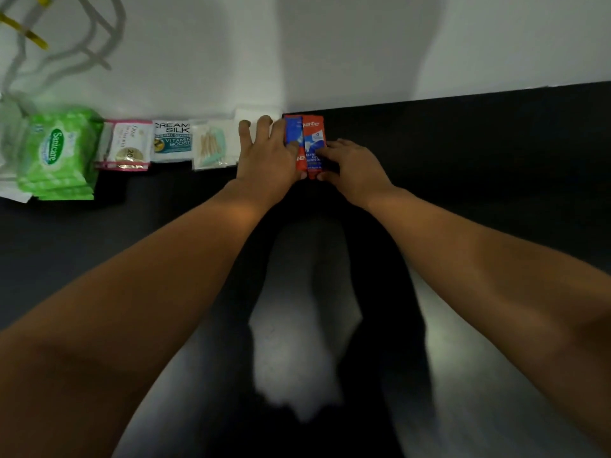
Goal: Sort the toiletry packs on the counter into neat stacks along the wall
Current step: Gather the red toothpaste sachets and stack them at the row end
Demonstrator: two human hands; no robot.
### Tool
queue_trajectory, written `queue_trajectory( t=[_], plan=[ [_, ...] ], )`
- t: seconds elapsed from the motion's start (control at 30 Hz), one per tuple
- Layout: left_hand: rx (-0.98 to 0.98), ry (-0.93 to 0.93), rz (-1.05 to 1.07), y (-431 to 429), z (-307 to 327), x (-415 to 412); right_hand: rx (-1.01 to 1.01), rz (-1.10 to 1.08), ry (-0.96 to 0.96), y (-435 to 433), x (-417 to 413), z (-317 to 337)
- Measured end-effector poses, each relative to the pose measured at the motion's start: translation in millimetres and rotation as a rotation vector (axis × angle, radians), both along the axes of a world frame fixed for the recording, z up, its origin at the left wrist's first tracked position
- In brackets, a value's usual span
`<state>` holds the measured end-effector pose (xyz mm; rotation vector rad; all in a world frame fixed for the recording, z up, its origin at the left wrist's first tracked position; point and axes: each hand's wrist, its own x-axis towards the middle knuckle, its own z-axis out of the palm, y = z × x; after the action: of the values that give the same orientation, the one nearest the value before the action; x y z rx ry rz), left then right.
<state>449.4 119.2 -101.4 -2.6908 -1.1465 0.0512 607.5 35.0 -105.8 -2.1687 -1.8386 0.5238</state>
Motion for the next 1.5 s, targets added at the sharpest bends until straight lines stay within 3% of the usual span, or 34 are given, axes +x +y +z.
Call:
queue_trajectory(
  t=[0.87,1.07,1.33,1.5],
  plan=[
    [-0.078,0.001,0.012,9,10,9,0.103,-0.002,0.07,21,11,-17],
    [-0.015,-0.114,0.019,-9,4,9,0.181,-0.028,0.167,18,13,-27],
    [-0.097,-0.499,0.14,-47,-17,-10,0.298,-0.201,0.322,-2,-9,-31],
    [-0.169,-0.575,0.235,-61,-19,-32,0.221,-0.258,0.273,-9,-26,-27]
  ],
)
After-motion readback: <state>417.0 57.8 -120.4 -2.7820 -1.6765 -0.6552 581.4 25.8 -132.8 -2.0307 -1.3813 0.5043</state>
